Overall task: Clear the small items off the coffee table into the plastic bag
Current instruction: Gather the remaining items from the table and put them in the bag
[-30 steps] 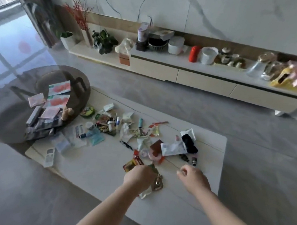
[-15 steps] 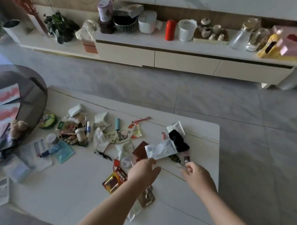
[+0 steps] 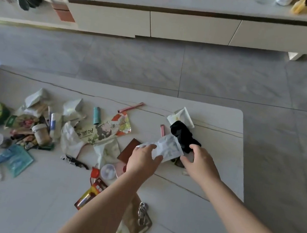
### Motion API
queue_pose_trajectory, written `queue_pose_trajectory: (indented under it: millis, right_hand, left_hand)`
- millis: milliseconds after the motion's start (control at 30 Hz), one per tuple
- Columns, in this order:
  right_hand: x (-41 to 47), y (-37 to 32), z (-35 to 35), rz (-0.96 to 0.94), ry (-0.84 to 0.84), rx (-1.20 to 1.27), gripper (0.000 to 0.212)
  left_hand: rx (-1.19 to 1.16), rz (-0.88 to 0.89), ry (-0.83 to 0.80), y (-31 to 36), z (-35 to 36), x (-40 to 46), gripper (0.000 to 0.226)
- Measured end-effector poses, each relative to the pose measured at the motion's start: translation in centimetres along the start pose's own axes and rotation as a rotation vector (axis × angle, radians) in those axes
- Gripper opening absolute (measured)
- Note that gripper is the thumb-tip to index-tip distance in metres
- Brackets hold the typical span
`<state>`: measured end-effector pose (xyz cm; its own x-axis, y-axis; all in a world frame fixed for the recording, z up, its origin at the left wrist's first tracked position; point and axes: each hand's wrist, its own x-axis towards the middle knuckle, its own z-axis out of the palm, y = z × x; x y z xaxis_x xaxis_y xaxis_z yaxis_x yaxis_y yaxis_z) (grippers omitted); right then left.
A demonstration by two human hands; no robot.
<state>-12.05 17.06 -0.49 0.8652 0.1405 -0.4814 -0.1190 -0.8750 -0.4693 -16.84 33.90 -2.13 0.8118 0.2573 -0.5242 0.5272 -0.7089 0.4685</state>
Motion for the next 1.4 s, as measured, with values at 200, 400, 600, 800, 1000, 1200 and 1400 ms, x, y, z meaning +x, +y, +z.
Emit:
queue_pose_trajectory:
  millis: [200, 400, 600, 800, 1000, 1200, 1400]
  right_hand:
    - [5.7, 1.2, 3.2, -0.108, 0.037, -0.065, 0.075]
    - [7.7, 2.1, 5.9, -0.077, 0.039, -0.094, 0.085]
    - [7.4, 2.8, 6.1, -0.040, 0.116, -0.085, 0.058]
    - [6.1, 3.8, 2.3, 0.067, 0.163, 0.227, 0.010]
    - [4.6, 6.5, -0.6, 0.212, 0.151, 0.345, 0.016]
    - [1.4, 8.2, -0.7, 0.277, 0.106, 0.386, 0.015]
    - [-4.2, 5.7, -1.9, 0.282, 0.012, 0.455, 0.014]
  left_hand:
    - [0.212, 0.100, 0.016, -1.2, 3.4, 4.8, 0.072]
    - [0.254, 0.069, 0.081, -2.2, 5.6, 6.9, 0.075]
    - [0.256, 0.013, 0.112, -1.9, 5.6, 6.4, 0.047]
    - [0.077, -0.060, 0.025, -1.5, 4.6, 4.4, 0.022]
    - [-0.004, -0.133, 0.037, -1.7, 3.9, 2.9, 0.018]
    - [-0.161, -0.222, 0.000, -0.6, 3.9, 1.4, 0.019]
    - [-0.281, -0.328, -0.026, 0.7, 1.8, -4.1, 0.018]
